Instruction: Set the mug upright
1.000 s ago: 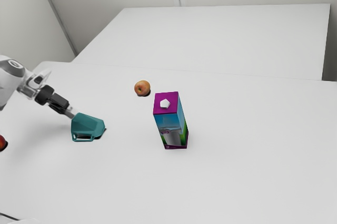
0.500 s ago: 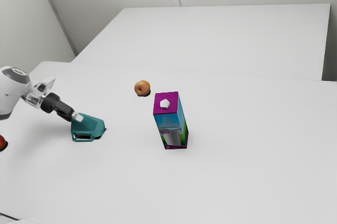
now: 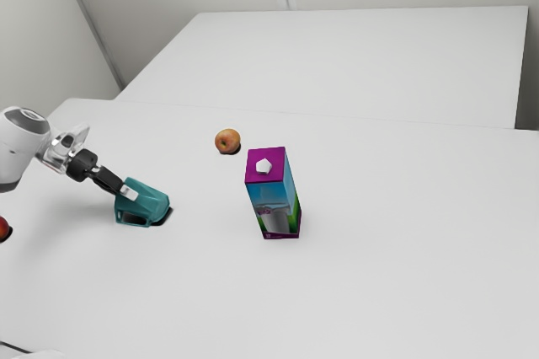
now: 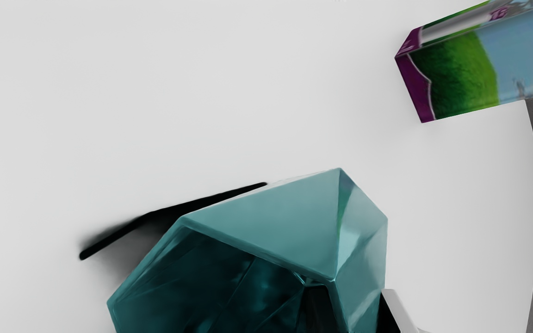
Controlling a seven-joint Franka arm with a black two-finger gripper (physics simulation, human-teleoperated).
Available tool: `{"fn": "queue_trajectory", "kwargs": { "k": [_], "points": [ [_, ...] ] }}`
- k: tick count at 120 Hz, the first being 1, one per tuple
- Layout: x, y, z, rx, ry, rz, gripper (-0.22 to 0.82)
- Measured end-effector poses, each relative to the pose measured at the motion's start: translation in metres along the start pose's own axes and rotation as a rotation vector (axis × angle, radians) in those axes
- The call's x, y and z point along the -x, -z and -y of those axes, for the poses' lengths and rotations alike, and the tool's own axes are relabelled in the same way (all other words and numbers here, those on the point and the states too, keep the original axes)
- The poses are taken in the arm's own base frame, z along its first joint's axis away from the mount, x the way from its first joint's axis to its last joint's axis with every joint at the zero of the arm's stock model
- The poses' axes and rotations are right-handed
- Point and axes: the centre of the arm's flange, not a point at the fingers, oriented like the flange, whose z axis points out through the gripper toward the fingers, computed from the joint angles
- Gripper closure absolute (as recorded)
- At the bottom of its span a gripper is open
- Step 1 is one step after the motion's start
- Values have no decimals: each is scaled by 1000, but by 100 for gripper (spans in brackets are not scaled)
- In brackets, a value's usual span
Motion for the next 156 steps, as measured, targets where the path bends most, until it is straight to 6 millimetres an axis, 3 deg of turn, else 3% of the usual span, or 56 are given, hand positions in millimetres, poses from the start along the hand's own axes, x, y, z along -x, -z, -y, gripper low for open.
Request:
{"fn": "queue_trajectory", "kwargs": {
  "k": [36,52,62,92,117,156],
  "points": [
    [-2,4,-5,-8,-15,-1,73],
    [-11,12,-20,-42,-39,15,76],
    [-29,13,-45,-103,-75,72,76],
    [-65,-8,-104,-298,-136,204,77],
    [-90,-38,-157,-512,-188,331,77],
    [-103,-79,-190,-714,-144,367,78]
  ]
}}
